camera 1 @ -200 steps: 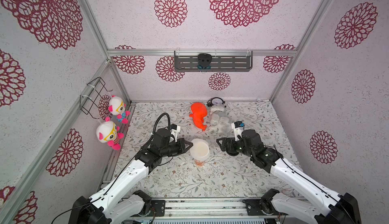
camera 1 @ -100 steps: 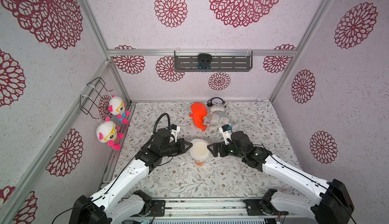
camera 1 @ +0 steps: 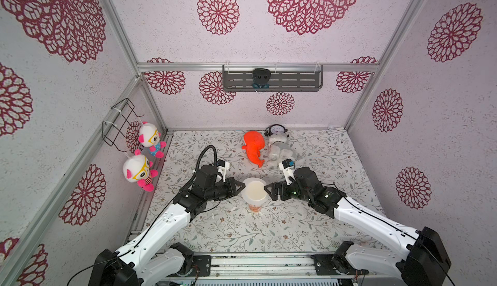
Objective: Put the leak-proof paper on the milk tea cups
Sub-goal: Place the leak-proof paper at the cup.
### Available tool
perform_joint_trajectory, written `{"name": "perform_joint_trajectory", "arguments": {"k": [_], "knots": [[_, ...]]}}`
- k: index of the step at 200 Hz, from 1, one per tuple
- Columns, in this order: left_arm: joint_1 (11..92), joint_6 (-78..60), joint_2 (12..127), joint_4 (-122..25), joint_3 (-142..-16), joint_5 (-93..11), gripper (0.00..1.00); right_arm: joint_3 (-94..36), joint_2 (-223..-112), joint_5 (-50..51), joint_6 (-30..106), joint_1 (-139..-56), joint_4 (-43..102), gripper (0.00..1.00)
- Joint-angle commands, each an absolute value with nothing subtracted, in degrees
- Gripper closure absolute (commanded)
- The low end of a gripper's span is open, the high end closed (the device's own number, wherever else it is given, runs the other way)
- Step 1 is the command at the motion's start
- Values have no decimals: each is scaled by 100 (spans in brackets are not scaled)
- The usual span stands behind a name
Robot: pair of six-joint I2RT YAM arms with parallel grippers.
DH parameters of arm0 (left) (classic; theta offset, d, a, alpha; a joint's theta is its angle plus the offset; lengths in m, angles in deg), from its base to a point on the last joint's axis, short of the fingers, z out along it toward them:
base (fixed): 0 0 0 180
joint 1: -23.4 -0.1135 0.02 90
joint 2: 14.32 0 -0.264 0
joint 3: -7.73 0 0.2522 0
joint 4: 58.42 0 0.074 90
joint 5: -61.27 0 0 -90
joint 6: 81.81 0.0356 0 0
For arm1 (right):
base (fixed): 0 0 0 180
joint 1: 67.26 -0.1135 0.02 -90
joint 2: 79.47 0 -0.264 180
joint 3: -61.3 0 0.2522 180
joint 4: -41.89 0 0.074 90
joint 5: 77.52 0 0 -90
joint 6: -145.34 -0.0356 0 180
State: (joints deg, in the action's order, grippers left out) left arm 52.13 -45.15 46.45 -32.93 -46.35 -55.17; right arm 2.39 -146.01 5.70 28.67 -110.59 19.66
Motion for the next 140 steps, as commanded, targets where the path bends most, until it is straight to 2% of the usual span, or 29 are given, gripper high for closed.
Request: {"name": "perform_joint_trajectory", "arguments": {"k": [1, 18, 44, 58, 97, 140], "knots": [[5153, -4505, 4650, -3313, -4547, -5514, 83, -36, -14593, 620, 2995, -11094, 1909, 1], [5158, -4507, 4646, -3297, -4550, -5509, 77, -47, -14590, 656, 3012, -11094, 1882, 1], [5152, -4503, 4643, -3284, -4554, -5502, 63, -112, -14564, 702, 3046, -11094, 1825, 1], [5135, -4485, 4636, -3248, -4574, -5501, 61, -159, -14532, 720, 3077, -11094, 1795, 1], [5092, -4420, 4592, -3108, -4629, -5463, 44, -356, -14455, 858, 3193, -11094, 1594, 1], [4914, -4145, 4451, -2794, -4841, -5358, 21, -533, -14025, 1979, 3293, -10964, 778, 1]]}}
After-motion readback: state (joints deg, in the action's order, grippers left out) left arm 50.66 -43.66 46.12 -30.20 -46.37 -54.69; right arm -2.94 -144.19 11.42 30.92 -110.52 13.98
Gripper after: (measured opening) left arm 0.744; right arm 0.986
